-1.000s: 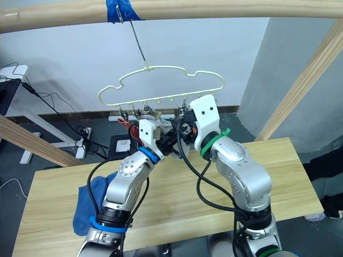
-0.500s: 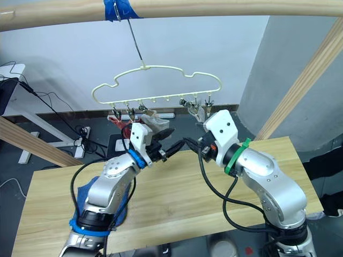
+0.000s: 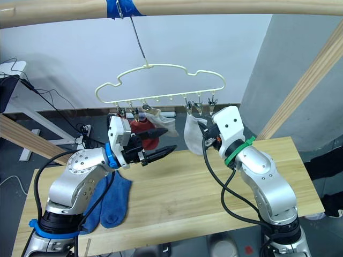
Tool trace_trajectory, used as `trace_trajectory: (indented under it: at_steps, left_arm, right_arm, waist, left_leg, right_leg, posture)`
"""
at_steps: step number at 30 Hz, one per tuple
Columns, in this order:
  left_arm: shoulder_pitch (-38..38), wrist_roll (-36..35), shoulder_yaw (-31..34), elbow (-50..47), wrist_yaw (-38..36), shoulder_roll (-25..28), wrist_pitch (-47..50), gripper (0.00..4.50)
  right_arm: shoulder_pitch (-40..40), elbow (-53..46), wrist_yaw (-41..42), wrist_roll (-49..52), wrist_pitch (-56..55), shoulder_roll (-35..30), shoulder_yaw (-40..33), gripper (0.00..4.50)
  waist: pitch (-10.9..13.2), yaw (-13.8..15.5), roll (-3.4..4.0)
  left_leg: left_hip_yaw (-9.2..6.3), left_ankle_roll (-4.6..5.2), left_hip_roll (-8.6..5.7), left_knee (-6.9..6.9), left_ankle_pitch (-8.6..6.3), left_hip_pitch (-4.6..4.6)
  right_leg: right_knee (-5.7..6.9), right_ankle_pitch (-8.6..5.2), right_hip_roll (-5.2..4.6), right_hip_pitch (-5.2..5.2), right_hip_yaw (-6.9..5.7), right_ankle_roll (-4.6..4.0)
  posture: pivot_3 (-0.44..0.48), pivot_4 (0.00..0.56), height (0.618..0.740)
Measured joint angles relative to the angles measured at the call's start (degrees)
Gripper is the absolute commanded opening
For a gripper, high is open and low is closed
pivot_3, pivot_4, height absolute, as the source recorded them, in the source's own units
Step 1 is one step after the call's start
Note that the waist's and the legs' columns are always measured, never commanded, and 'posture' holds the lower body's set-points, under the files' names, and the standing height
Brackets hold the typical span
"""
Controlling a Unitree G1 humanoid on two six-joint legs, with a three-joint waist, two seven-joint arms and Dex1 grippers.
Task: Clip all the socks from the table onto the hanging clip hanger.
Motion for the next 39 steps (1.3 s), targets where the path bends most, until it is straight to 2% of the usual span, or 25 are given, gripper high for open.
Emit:
trace_trajectory:
  at_steps: [11,14,16,29,39]
  left_arm:
    - [-1.94,-0.42,0.61,-1.03,-1.04,1.09,0.03,3.13]
    - [-2.62,-0.38,0.61,-1.01,-1.07,1.10,-0.08,3.13]
    - [-2.73,-0.37,0.61,-0.94,-1.16,1.12,-0.08,3.13]
    - [-4.46,0.26,0.56,0.86,-2.19,1.29,-0.43,3.13]
    - [-5.12,0.66,0.49,1.46,-2.46,1.27,-1.53,3.13]
  right_arm:
    - [-2.28,2.82,-2.94,-1.16,0.34,3.67,0.88,0.66]
    - [-2.31,3.22,-3.15,-1.16,0.39,4.51,0.88,1.16]
    - [-2.47,3.23,-3.39,-1.33,0.65,4.50,0.88,1.82]
    - [-3.89,5.91,-4.81,-3.37,0.99,5.47,1.10,1.82]
    - [-6.43,11.42,-6.71,-6.40,-1.37,9.12,2.32,1.82]
  waist:
    - [0.01,0.00,0.02]
    - [0.01,0.00,0.02]
    - [0.01,0.00,0.02]
    - [0.01,-0.04,0.02]
    - [0.01,-0.06,0.02]
  left_leg:
    - [-0.02,0.00,0.00,0.03,0.00,0.00]
    - [-0.01,0.00,0.00,0.02,0.00,0.00]
    - [-0.01,0.00,0.00,0.03,0.00,0.00]
    - [-0.01,0.00,-0.01,0.07,0.00,0.00]
    - [-0.01,0.00,-0.01,0.15,0.01,-0.01]
  right_leg:
    - [0.07,0.01,0.00,-0.02,0.00,-0.01]
    - [0.07,0.01,0.00,-0.03,0.01,-0.01]
    - [0.07,0.01,-0.01,-0.03,0.01,-0.01]
    - [0.14,0.01,0.00,-0.05,0.01,-0.02]
    - [0.28,0.01,-0.01,-0.09,0.02,-0.02]
  posture:
    - [-0.259,0.288,0.740]
    - [-0.259,0.288,0.740]
    - [-0.259,0.286,0.740]
    - [-0.258,0.277,0.740]
    - [-0.255,0.273,0.740]
